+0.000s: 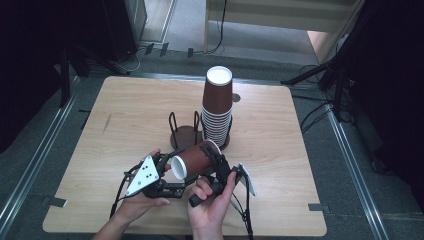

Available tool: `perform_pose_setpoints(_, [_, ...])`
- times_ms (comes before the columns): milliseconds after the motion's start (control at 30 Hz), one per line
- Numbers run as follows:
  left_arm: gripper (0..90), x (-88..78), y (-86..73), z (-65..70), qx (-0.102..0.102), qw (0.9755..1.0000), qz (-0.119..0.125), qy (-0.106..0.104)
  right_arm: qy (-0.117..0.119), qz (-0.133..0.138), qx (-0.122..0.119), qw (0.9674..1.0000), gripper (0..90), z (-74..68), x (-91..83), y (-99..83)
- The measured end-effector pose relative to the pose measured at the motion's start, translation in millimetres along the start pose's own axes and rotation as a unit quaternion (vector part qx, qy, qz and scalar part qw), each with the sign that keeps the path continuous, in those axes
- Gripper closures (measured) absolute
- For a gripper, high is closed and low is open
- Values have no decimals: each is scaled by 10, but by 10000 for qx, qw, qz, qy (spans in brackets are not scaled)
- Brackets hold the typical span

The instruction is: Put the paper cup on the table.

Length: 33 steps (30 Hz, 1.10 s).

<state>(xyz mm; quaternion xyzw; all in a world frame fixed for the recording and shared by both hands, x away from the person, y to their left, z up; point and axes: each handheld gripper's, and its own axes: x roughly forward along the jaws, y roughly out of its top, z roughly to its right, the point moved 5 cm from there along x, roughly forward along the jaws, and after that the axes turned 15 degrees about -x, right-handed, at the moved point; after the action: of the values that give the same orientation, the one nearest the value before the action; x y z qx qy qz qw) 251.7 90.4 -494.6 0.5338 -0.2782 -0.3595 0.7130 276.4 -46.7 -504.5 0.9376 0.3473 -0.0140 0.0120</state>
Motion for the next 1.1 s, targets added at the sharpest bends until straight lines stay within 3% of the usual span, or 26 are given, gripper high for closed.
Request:
perform_pose_setpoints(267, [120, -21, 13, -2, -33, 9999, -95, 29, 64, 3, -5, 10000, 101, -6, 1, -5])
perform_pose_setpoints(567, [131, -31, 21, -9, -7, 9999, -113, 34, 186, -18, -66, 9998, 101, -12, -5, 6])
perform_pose_setpoints(1100, [103, -57, 24, 4, -44, 9998, -159, -90, 277, 255, -222, 9990, 102, -31, -59, 155])
